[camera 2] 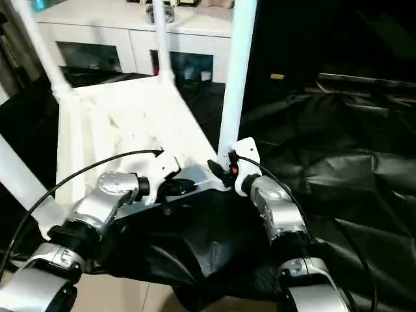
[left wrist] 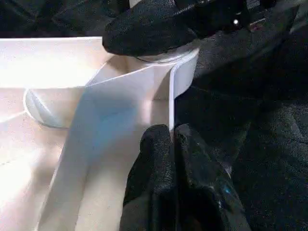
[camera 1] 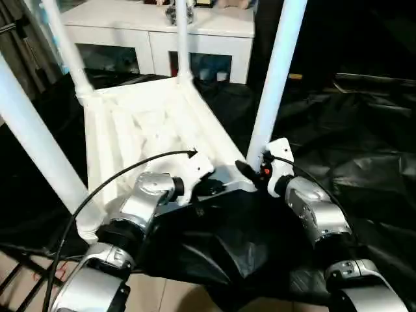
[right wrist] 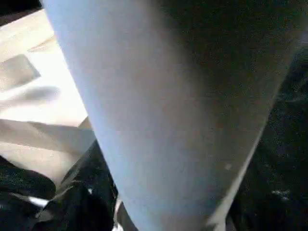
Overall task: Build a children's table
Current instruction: Rotate leg to tighten
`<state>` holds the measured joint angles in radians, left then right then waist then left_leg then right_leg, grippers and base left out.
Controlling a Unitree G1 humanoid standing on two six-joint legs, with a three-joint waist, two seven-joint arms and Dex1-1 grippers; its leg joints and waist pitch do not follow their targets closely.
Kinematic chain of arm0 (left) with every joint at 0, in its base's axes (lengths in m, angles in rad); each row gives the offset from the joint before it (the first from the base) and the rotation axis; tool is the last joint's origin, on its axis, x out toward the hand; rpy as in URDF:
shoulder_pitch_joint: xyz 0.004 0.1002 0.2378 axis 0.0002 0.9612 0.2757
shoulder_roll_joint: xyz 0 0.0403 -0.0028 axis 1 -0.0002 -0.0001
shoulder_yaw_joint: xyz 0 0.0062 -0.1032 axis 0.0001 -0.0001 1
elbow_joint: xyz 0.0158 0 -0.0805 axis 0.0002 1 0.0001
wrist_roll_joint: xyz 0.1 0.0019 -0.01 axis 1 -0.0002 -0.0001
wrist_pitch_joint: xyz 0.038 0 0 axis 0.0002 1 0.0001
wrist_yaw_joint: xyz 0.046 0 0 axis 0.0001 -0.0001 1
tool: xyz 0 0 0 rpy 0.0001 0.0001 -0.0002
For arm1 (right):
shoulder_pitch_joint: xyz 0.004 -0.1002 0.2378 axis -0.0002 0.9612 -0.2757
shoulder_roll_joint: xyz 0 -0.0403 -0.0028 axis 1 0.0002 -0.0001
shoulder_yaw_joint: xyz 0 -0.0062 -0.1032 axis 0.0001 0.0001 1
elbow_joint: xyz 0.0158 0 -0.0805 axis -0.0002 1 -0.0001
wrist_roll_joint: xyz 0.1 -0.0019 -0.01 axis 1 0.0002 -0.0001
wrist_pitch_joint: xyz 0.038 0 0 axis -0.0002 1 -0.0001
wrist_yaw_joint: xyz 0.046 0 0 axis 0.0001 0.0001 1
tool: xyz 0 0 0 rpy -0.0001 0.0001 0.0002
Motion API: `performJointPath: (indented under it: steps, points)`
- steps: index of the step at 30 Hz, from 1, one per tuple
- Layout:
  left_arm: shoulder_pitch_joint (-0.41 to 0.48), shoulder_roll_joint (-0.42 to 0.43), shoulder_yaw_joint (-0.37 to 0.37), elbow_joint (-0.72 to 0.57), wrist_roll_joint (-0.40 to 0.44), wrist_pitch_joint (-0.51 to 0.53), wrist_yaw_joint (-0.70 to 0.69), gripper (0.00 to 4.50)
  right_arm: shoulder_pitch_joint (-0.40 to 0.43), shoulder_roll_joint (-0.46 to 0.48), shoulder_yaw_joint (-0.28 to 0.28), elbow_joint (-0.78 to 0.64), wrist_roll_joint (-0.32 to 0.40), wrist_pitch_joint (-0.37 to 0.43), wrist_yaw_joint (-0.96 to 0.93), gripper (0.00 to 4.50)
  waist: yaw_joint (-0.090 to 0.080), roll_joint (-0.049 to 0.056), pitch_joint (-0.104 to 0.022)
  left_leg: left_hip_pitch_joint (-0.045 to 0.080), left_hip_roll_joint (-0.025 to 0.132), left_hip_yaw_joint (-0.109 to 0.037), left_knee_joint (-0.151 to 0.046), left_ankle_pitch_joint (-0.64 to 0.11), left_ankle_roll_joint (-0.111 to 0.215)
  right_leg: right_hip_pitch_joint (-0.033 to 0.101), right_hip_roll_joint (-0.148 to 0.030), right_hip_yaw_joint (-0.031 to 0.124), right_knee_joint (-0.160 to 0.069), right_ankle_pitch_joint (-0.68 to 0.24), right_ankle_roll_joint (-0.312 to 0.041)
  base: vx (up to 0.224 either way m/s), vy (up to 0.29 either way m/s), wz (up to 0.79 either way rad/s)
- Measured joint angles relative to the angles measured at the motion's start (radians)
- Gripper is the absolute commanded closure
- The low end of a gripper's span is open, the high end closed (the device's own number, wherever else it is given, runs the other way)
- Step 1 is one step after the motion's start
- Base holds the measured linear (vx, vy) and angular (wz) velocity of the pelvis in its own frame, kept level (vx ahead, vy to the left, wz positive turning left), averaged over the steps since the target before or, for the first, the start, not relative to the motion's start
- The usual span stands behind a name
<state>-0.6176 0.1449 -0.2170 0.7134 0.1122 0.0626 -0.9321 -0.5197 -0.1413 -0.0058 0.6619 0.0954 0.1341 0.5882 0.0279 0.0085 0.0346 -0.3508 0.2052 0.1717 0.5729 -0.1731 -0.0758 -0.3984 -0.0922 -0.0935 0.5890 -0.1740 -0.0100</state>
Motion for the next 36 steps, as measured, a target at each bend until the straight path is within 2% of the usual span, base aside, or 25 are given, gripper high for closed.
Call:
performJointPath:
  steps: [2,6,9,14,17,19,22,23,24,29,33,36]
  points:
    - [-0.001,-0.005,-0.008,-0.002,0.0,-0.003,0.001,4.5,0.019,-0.021,0.002,-0.014,0.002,-0.017,0.032,1.36,0.004,0.0,0.0,0.0,0.0,0.0,-0.001,0.0,0.0,0.0,0.0,0.0,0.0,0.0,0.0,0.0,0.0,0.0]
    - [-0.001,-0.015,-0.032,-0.018,0.0,-0.018,-0.014,4.5,0.089,-0.112,0.005,-0.094,0.039,-0.035,0.171,1.36,0.03,0.0,0.001,-0.003,0.001,0.004,-0.004,0.0,0.0,-0.001,0.0,0.003,0.002,0.0,-0.001,0.0,0.0,0.0]
    - [-0.002,-0.022,-0.04,-0.025,0.0,-0.022,-0.021,4.5,0.152,-0.191,-0.026,-0.202,0.108,0.011,0.272,1.36,0.041,0.0,0.001,-0.006,0.002,0.005,-0.005,0.0,0.001,-0.002,0.0,0.003,0.003,0.001,-0.002,0.0,0.0,0.0]
    - [-0.002,-0.024,-0.041,-0.026,0.0,-0.024,-0.012,4.5,0.185,-0.299,-0.072,-0.231,0.148,0.015,0.351,1.36,0.043,0.0,0.001,-0.008,0.001,0.005,-0.004,0.001,0.002,-0.003,-0.001,0.004,0.003,0.0,-0.001,0.0,0.0,0.0]
    - [0.012,-0.015,-0.042,-0.044,0.0,-0.032,-0.017,4.5,0.207,-0.37,-0.149,-0.228,0.174,0.021,0.356,1.36,0.044,0.0,0.002,-0.01,0.001,0.005,-0.004,0.001,0.001,-0.004,-0.001,0.004,0.003,-0.003,0.005,0.0,0.0,0.0]
    - [0.023,-0.007,-0.042,-0.057,-0.001,-0.046,-0.025,4.5,0.237,-0.407,-0.185,-0.276,0.211,0.07,0.388,1.36,0.041,-0.001,0.002,-0.014,0.001,0.005,-0.004,0.001,0.002,-0.004,-0.001,0.003,0.003,-0.003,0.005,0.0,0.0,0.0]
    - [0.042,-0.004,-0.033,-0.073,-0.014,-0.065,-0.024,4.5,0.295,-0.416,-0.169,-0.365,0.254,0.145,0.456,1.36,0.041,-0.001,0.002,-0.015,0.003,0.003,-0.005,0.002,0.004,-0.005,0.0,0.0,0.003,-0.004,0.006,0.0,0.0,0.0]
    - [0.054,-0.005,-0.029,-0.086,-0.025,-0.065,-0.025,4.5,0.315,-0.415,-0.143,-0.401,0.262,0.167,0.476,1.36,0.042,0.0,0.001,-0.016,0.002,0.003,-0.005,0.002,0.004,-0.005,0.0,0.0,0.003,-0.004,0.006,0.0,0.0,0.0]
    - [0.07,-0.008,-0.023,-0.103,-0.044,-0.062,-0.028,4.06,0.335,-0.408,-0.108,-0.435,0.265,0.185,0.492,1.24,0.043,-0.001,0.002,-0.017,0.003,0.003,-0.005,0.002,0.004,-0.005,0.0,0.0,0.003,-0.004,0.006,0.0,0.0,0.0]
    - [0.095,-0.043,-0.016,-0.2,-0.113,-0.03,-0.044,3.69,0.341,-0.365,-0.029,-0.471,0.266,0.207,0.498,1.24,0.059,-0.008,0.006,-0.018,0.002,0.003,-0.002,0.002,0.005,-0.008,-0.001,0.001,0.002,-0.001,0.001,0.0,0.0,0.0]
    - [0.149,-0.034,0.038,-0.37,-0.17,0.063,-0.02,3.3,0.34,-0.319,0.012,-0.508,0.264,0.214,0.477,1.24,0.059,-0.016,0.011,-0.018,0.003,0.002,-0.002,0.001,0.002,-0.008,-0.001,0.0,0.004,-0.001,0.001,0.0,0.0,0.0]
    - [0.233,0.0,0.049,-0.528,-0.206,0.146,-0.016,3.08,0.315,-0.261,0.028,-0.5,0.243,0.211,0.427,1.24,0.055,-0.019,0.012,-0.018,0.003,0.003,-0.003,0.001,0.001,-0.007,-0.001,0.001,0.005,-0.002,0.002,0.0,0.0,0.0]
